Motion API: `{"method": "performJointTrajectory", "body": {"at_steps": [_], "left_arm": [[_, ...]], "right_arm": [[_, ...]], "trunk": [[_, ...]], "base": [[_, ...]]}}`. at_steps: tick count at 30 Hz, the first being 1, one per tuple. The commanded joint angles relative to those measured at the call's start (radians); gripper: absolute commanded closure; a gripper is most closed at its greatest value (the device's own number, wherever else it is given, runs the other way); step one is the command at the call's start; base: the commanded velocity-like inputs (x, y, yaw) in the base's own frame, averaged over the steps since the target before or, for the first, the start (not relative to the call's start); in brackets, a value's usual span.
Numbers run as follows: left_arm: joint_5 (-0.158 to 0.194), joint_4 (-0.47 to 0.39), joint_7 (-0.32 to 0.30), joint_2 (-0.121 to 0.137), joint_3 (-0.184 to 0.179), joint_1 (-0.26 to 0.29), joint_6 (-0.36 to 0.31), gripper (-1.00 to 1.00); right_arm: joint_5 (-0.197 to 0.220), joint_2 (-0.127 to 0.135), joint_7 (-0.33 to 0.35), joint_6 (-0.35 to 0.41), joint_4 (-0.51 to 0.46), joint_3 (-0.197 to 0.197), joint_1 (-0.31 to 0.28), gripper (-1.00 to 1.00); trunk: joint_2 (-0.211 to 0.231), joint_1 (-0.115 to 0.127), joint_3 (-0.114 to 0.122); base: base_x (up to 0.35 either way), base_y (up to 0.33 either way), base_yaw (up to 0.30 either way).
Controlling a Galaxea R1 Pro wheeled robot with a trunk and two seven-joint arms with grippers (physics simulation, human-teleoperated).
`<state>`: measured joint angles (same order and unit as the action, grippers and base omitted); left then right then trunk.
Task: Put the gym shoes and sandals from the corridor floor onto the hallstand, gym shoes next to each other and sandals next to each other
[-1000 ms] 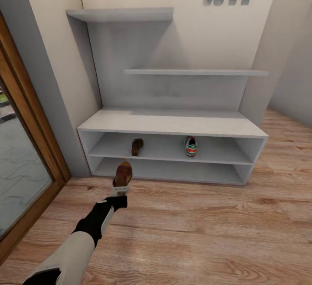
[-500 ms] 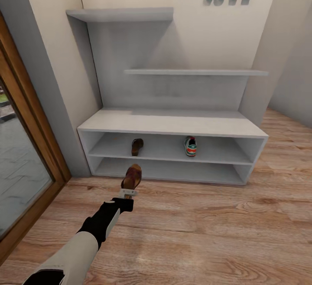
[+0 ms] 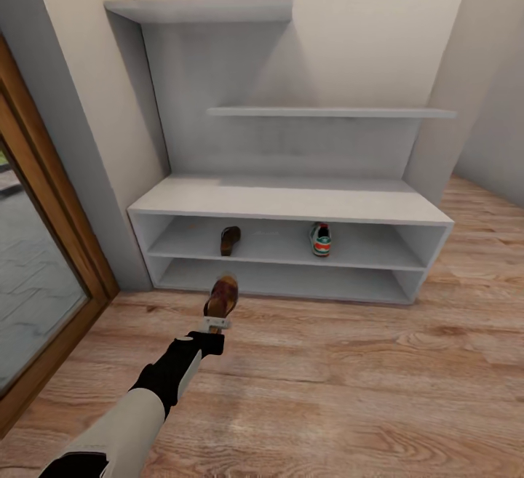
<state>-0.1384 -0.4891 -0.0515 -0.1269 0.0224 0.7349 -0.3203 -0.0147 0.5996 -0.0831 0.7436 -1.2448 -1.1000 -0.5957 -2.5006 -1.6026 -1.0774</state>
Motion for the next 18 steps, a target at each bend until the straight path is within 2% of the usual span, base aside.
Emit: {"method": "performJointTrajectory", "body": {"at_steps": [1, 18], "left_arm": [[-0.013, -0.003, -0.007, 0.0, 0.002, 0.0, -0.006, 1.0], [-0.013, -0.003, -0.009, 0.0, 0.002, 0.001, -0.005, 1.0]], "right_arm": [[-0.002, 0.0, -0.002, 0.005, -0.001, 0.0, -0.001, 1.0], [-0.002, 0.0, -0.003, 0.005, -0.001, -0.001, -0.001, 1.0]], "trunk": [[-0.001, 0.0, -0.007], [-0.005, -0.008, -0.1]], "base": [[0.0, 0.0, 0.0], [0.0, 0.0, 0.0]]}}
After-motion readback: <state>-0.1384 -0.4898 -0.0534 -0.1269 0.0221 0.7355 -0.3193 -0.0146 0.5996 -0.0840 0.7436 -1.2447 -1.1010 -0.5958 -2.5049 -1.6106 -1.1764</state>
